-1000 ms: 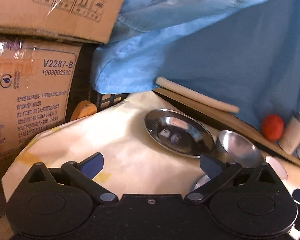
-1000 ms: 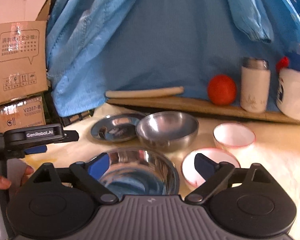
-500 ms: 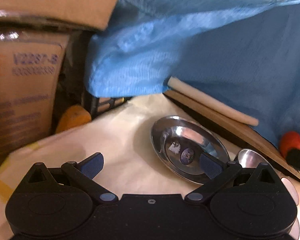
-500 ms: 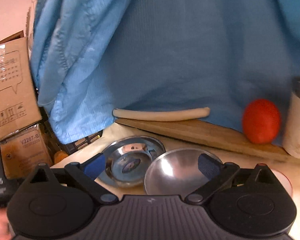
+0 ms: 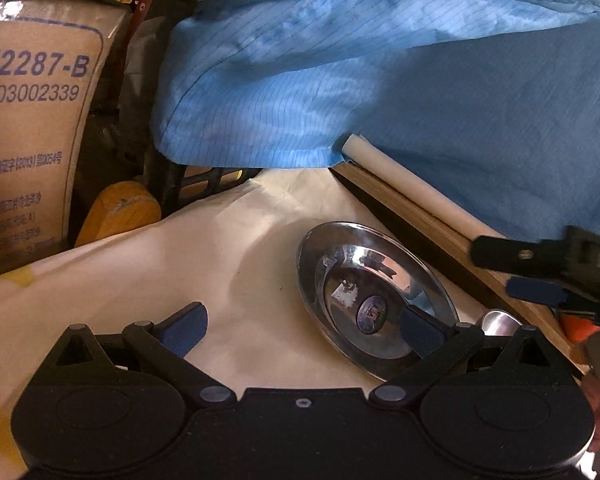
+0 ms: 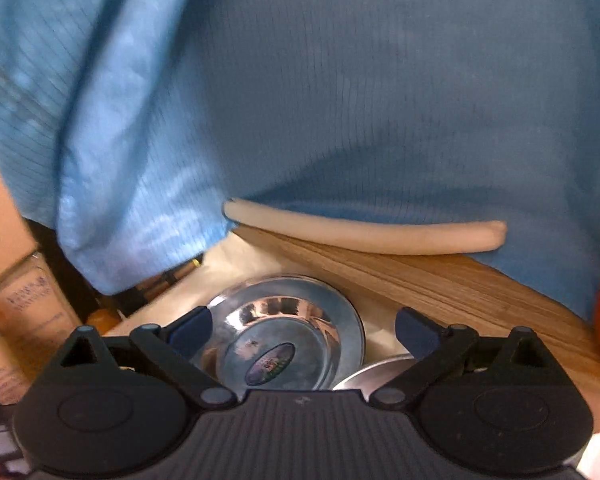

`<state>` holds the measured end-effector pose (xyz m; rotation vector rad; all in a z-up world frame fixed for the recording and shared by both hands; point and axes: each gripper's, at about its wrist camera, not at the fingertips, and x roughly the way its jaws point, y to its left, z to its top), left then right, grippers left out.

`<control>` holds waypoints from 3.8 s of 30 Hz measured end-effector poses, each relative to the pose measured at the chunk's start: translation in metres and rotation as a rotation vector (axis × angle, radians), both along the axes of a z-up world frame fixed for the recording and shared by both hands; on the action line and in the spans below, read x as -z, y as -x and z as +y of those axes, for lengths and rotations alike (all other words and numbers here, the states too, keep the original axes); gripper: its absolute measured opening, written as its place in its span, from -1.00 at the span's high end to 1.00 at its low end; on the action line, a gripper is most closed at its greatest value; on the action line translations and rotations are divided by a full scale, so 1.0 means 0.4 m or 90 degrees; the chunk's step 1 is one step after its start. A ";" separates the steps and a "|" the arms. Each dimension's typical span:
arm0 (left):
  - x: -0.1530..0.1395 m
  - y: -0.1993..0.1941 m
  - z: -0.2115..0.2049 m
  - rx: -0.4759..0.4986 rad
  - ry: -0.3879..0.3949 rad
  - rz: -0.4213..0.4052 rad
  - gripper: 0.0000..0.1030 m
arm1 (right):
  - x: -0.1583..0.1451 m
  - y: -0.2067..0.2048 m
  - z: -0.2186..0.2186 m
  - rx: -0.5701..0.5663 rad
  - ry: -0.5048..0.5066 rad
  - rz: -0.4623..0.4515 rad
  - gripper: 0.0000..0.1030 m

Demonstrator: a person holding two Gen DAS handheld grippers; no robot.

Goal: Organize plates and bowls

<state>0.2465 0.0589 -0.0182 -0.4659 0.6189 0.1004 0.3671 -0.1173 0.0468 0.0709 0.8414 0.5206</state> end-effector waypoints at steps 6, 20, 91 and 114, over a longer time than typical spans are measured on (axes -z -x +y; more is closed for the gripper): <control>0.000 -0.007 -0.002 0.014 0.005 -0.007 -0.93 | 0.038 -0.046 0.029 -0.012 0.036 0.041 -0.59; 0.007 -0.014 0.002 0.024 0.025 -0.013 -0.57 | 0.093 -0.070 0.088 0.003 0.128 0.064 0.03; -0.084 0.329 -0.189 0.164 -0.112 -0.101 0.44 | -0.059 0.449 -0.120 0.110 0.069 -0.060 0.55; -0.034 0.367 -0.240 0.234 -0.250 -0.048 0.36 | 0.010 0.559 -0.148 0.121 0.074 -0.051 0.52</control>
